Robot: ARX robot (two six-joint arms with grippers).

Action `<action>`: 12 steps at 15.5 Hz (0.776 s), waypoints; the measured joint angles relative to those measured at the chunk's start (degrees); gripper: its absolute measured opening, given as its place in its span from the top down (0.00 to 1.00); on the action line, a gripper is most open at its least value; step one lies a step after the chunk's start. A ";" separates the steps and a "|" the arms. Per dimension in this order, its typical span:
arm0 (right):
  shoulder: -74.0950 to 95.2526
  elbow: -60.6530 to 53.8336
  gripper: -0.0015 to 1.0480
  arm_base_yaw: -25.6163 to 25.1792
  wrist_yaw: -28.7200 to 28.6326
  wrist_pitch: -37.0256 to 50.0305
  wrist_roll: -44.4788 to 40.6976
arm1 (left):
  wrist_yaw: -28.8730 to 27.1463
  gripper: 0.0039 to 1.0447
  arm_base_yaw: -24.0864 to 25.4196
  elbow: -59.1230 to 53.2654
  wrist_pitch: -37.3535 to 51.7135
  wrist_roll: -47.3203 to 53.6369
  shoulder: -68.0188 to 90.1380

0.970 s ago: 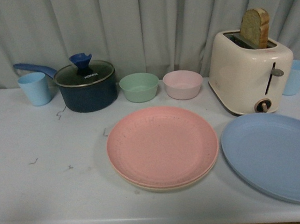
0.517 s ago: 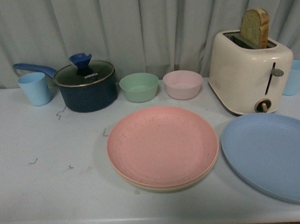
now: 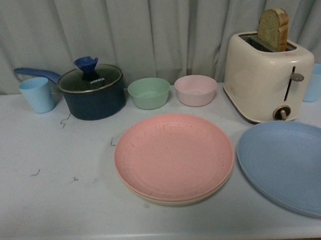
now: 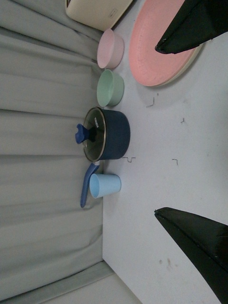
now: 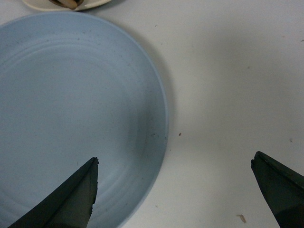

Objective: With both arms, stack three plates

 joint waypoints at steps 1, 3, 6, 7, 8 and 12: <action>2.08 1.55 0.06 0.42 0.04 0.33 0.04 | 0.00 0.06 0.00 0.00 0.00 0.00 0.00; 6.47 4.90 0.06 1.18 0.72 -0.37 0.11 | 0.00 0.06 0.00 0.00 0.00 0.00 0.00; 15.28 10.21 0.06 2.23 2.10 -1.22 1.77 | 0.00 0.06 0.00 0.00 0.00 0.00 0.00; 16.46 11.17 0.13 2.67 2.10 -2.01 2.38 | 0.00 0.06 0.00 0.00 0.00 -0.02 0.00; 16.85 11.76 0.22 3.26 2.10 -2.32 2.99 | 0.00 0.06 0.00 0.00 0.00 0.00 0.00; 20.17 15.96 0.63 5.92 4.09 -3.74 4.79 | 0.00 0.06 0.00 0.00 0.00 0.00 0.00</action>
